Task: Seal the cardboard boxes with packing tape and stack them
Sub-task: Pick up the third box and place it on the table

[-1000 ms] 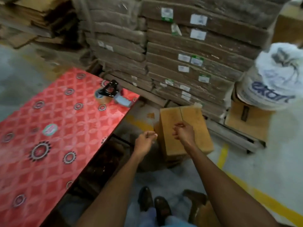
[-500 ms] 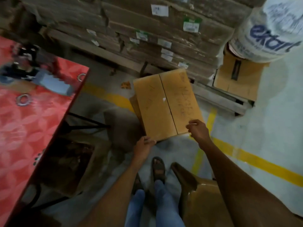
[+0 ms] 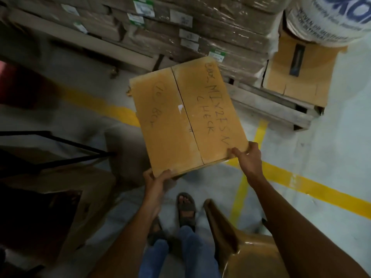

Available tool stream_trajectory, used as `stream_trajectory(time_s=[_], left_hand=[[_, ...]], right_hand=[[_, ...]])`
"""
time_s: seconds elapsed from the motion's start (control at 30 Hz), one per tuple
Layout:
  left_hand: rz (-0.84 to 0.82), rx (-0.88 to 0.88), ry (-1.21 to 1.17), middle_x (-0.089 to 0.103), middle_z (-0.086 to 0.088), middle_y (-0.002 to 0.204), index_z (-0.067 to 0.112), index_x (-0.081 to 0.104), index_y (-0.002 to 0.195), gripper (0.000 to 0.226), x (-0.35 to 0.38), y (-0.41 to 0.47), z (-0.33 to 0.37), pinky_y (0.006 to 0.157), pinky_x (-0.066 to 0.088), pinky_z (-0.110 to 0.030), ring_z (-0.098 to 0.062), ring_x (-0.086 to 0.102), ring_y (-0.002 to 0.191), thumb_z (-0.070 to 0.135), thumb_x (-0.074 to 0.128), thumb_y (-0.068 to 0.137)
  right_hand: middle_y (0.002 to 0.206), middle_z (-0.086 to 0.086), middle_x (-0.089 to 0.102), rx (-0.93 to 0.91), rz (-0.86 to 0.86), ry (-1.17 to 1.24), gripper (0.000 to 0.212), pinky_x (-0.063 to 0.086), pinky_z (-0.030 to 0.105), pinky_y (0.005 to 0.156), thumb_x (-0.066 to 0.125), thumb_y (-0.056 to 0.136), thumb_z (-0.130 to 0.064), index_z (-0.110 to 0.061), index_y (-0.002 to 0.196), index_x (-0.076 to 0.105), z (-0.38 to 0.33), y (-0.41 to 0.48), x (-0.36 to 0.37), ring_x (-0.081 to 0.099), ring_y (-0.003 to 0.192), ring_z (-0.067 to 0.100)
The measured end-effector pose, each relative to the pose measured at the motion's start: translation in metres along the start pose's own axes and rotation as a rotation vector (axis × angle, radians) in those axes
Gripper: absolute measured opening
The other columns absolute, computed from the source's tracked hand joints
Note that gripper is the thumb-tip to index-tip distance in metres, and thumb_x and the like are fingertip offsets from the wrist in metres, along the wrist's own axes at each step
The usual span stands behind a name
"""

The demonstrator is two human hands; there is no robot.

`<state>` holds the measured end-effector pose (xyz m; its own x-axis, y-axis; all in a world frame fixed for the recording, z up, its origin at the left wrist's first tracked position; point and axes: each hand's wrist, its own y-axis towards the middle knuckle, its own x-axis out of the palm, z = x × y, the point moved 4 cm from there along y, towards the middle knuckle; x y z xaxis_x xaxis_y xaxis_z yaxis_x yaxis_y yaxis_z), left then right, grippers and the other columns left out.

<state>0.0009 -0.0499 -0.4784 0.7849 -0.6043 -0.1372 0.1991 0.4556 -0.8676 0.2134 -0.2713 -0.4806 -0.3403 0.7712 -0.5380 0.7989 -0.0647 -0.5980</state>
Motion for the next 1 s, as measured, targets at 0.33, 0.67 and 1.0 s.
stream_trajectory(time_s=[0.33, 0.67, 1.0], left_hand=[[0.007, 0.273, -0.101, 0.045, 0.0, 0.124, 0.023, 0.032, 0.125, 0.051, -0.042, -0.108, 0.159, 0.094, 0.049, -0.066, -0.025, 0.053, 0.116, 0.025, 0.072, 0.093], [-0.007, 0.659, -0.29, 0.062, 0.004, 0.114, 0.024, 0.039, 0.113, 0.039, -0.161, -0.325, 0.261, 0.083, 0.056, -0.06, -0.014, 0.064, 0.101, 0.024, 0.072, 0.092], [0.272, 0.991, -0.505, 0.059, -0.002, 0.106, 0.021, 0.036, 0.114, 0.043, -0.406, -0.46, 0.261, 0.063, 0.052, -0.041, -0.017, 0.063, 0.087, 0.022, 0.073, 0.091]], right_hand=[[0.099, -0.011, 0.06, -0.174, 0.072, 0.278, 0.035, 0.047, 0.035, 0.083, 0.071, 0.09, -0.044, -0.033, 0.112, 0.047, -0.146, -0.101, -0.05, 0.06, 0.101, 0.023], [0.109, -0.012, 0.067, -0.551, 0.098, 0.56, 0.035, 0.056, 0.05, 0.092, 0.078, 0.078, -0.05, -0.047, 0.103, 0.053, -0.31, -0.313, -0.138, 0.066, 0.103, 0.016], [0.127, 0.001, 0.059, -0.876, -0.221, 0.596, 0.063, 0.058, 0.051, 0.088, 0.071, 0.084, -0.056, -0.032, 0.133, 0.041, -0.401, -0.536, -0.04, 0.063, 0.109, 0.022]])
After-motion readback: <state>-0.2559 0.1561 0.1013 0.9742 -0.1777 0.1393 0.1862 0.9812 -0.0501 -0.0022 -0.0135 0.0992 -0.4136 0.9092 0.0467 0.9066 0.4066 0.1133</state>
